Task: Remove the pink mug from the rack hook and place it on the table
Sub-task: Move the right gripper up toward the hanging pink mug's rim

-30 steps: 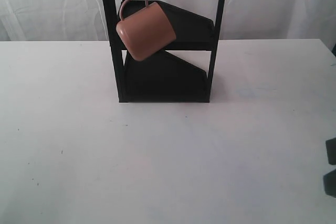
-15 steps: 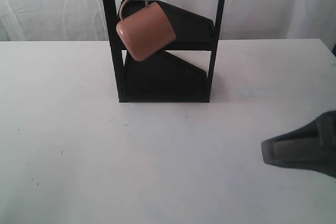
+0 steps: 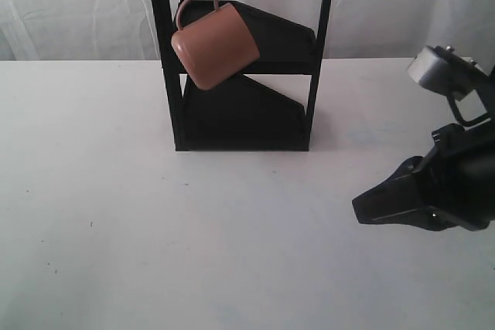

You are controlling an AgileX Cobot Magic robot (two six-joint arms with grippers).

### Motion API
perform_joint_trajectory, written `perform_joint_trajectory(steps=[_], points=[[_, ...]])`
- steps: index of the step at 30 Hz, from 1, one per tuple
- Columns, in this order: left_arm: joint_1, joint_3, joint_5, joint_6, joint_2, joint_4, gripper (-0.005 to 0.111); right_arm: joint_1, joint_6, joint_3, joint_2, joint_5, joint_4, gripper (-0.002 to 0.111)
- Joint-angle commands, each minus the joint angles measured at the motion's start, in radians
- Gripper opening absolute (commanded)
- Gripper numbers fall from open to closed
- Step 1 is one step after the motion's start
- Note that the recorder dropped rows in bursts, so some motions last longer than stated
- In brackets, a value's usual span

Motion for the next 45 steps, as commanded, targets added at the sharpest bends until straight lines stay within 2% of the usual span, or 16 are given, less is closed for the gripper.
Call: perform_joint_trajectory(steps=[1, 6, 16, 25, 27, 30, 33, 35, 38, 40, 42, 45], points=[[-0.003, 0.004, -0.004, -0.003, -0.004, 0.000, 0.000, 0.002, -0.121, 0.002, 0.001, -0.061, 0.005, 0.000], [-0.003, 0.004, -0.004, -0.003, -0.004, 0.000, 0.000, 0.002, -0.163, 0.072, 0.001, -0.197, 0.008, 0.000], [-0.003, 0.004, -0.004, -0.003, -0.004, 0.000, 0.000, 0.002, -0.175, 0.079, 0.001, -0.157, 0.075, 0.000], [-0.003, 0.004, -0.003, -0.003, -0.004, 0.000, 0.000, 0.002, -0.222, 0.077, 0.001, -0.282, 0.079, 0.000], [-0.003, 0.004, -0.003, -0.003, -0.004, 0.000, 0.000, 0.002, -0.217, 0.044, 0.008, -0.281, 0.079, 0.000], [-0.003, 0.004, -0.003, -0.003, -0.004, 0.000, 0.000, 0.002, -0.206, -0.093, 0.049, -0.202, 0.077, 0.000], [-0.003, 0.004, -0.003, -0.003, -0.004, 0.000, 0.000, 0.002, -0.073, -0.218, 0.117, -0.178, 0.033, 0.000], [-0.003, 0.004, -0.003, -0.003, -0.004, 0.000, 0.000, 0.002, -0.045, -0.342, 0.208, -0.087, -0.009, 0.000], [-0.003, 0.004, -0.003, -0.003, -0.004, 0.000, 0.000, 0.002, -0.186, -0.430, 0.275, -0.023, -0.007, 0.000], [-0.003, 0.004, -0.003, -0.003, -0.004, 0.000, 0.000, 0.002, -0.288, -0.438, 0.290, -0.115, 0.034, 0.000], [-0.003, 0.004, -0.003, -0.003, -0.004, 0.000, 0.000, 0.002, -0.297, -0.435, 0.309, -0.205, 0.085, 0.000], [-0.003, 0.004, -0.003, -0.003, -0.004, 0.000, 0.000, 0.002, -0.367, -0.435, 0.343, -0.211, 0.146, 0.000]])
